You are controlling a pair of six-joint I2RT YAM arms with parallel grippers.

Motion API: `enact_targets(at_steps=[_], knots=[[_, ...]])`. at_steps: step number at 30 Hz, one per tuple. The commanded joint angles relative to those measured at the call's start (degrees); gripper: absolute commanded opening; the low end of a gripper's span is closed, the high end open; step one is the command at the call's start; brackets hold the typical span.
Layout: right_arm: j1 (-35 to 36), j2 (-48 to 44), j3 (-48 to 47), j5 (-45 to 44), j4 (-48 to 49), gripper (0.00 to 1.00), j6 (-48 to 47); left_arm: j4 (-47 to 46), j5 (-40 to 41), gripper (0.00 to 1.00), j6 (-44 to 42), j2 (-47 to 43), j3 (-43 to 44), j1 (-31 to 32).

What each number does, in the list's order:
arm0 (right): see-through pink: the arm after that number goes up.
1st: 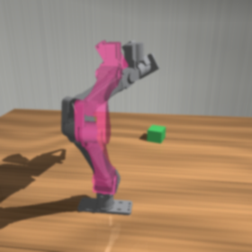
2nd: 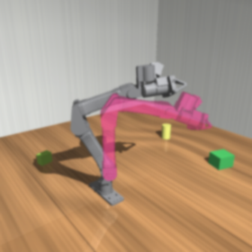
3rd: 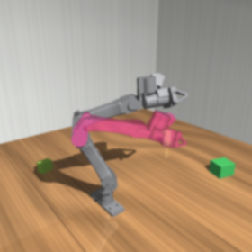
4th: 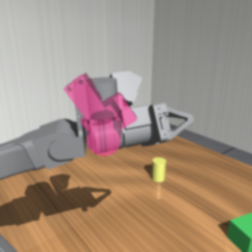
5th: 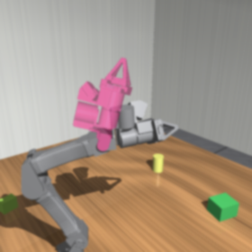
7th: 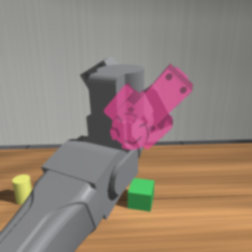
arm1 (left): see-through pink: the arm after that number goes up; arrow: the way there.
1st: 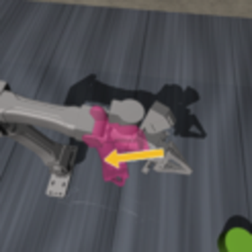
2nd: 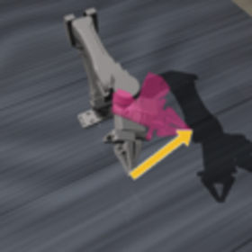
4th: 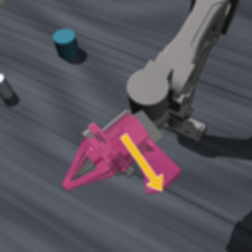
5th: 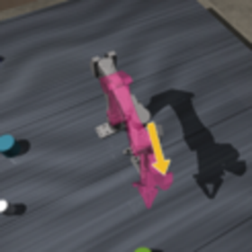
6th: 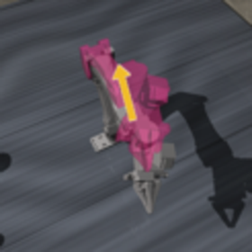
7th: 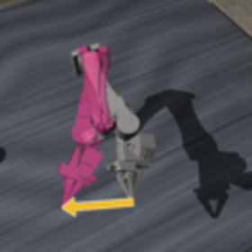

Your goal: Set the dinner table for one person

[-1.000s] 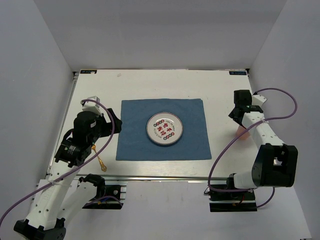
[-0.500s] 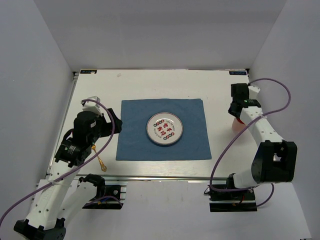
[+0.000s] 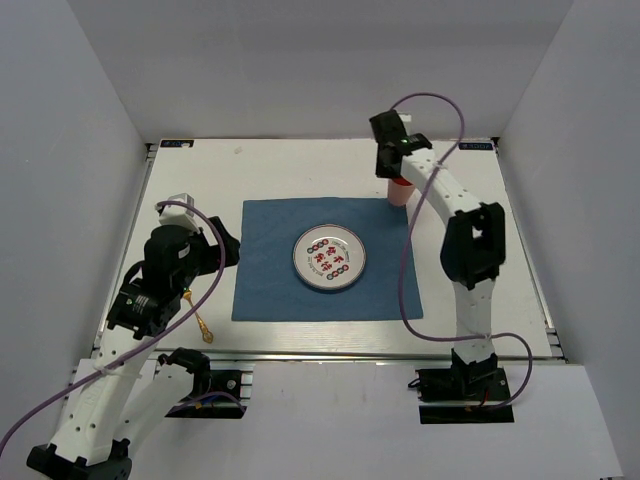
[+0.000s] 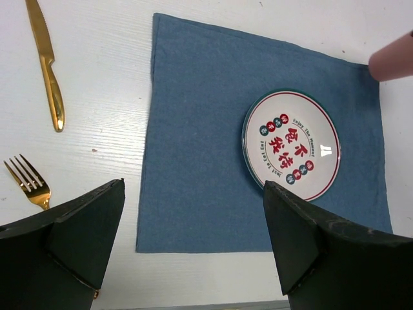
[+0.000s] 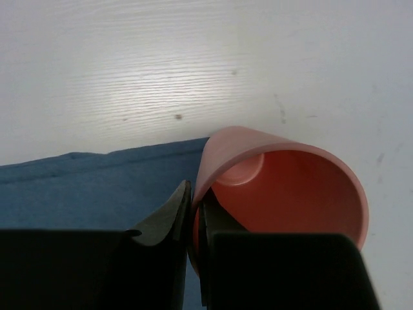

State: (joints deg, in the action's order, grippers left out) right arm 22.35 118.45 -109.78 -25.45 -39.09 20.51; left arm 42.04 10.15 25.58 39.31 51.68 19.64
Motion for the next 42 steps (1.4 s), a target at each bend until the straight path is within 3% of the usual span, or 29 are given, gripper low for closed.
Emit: enact_targets(at_steps=[1,5,13,22,25,27,28,33,34,37,40,42], knots=[[3.0,4.1,-11.1,-1.0,-7.4,0.0,-2.0,0.6,1.4,0.98,0.4,0.3,0.4,0.2],[4.5,6.6,-12.6,-0.8,-8.2,0.0,-0.9,0.7,1.8,0.98,0.6,0.5,0.4,0.2],[5.9,0.7,-0.2,-2.0,-2.4,0.0,0.8,0.6,1.7,0.98,0.6,0.7,0.4,0.2],[5.3,1.2,3.3,0.1,-0.2,0.0,1.0,0.6,1.5,0.98,0.5,0.7,0.4,0.2],[5.3,1.1,4.0,1.1,0.9,0.4,0.9,0.7,1.6,0.98,0.6,0.6,0.4,0.2],[5.4,0.6,3.8,1.8,1.4,0.54,1.1,0.6,1.7,0.98,0.6,0.7,0.4,0.2],[5.5,0.6,2.7,1.7,1.4,0.74,1.0,0.7,1.7,0.98,0.6,0.7,0.4,0.2],[4.9,-0.1,-3.7,1.4,-0.7,0.81,0.1,1.2,3.2,0.98,1.4,1.9,0.4,0.2],[5.2,-0.3,-4.9,1.1,-1.2,0.89,-0.2,1.5,3.8,0.98,1.7,2.4,0.6,0.2],[5.2,-3.1,-7.1,1.3,-1.3,0.89,-1.1,4.0,9.0,0.98,5.3,5.5,1.4,-0.6],[5.7,-10.1,-4.0,2.0,1.4,0.89,-2.3,7.4,16.2,0.98,11.7,11.0,2.1,-0.6],[5.8,-13.8,1.5,4.1,4.8,0.89,-3.8,7.9,16.4,0.98,15.9,14.5,1.8,-1.1]])
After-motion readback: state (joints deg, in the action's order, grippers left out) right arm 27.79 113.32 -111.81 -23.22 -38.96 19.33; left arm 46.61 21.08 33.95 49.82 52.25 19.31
